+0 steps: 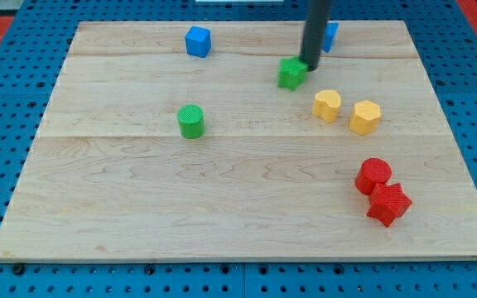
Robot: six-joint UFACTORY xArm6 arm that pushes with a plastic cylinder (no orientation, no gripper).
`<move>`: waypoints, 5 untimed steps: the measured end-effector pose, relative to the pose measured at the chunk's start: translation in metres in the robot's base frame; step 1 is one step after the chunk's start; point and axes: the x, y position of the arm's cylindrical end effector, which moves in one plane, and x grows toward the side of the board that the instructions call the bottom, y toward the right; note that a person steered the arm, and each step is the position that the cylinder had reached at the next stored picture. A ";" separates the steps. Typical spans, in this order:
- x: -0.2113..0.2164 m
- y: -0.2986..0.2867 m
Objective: Push the blue cube right a bit
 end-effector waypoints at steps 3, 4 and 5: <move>0.026 -0.141; -0.009 -0.242; -0.044 -0.306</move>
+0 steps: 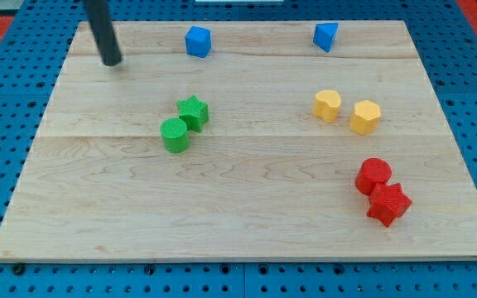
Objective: Push the blue cube right a bit
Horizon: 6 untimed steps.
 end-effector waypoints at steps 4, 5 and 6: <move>-0.034 0.138; -0.036 0.231; -0.036 0.245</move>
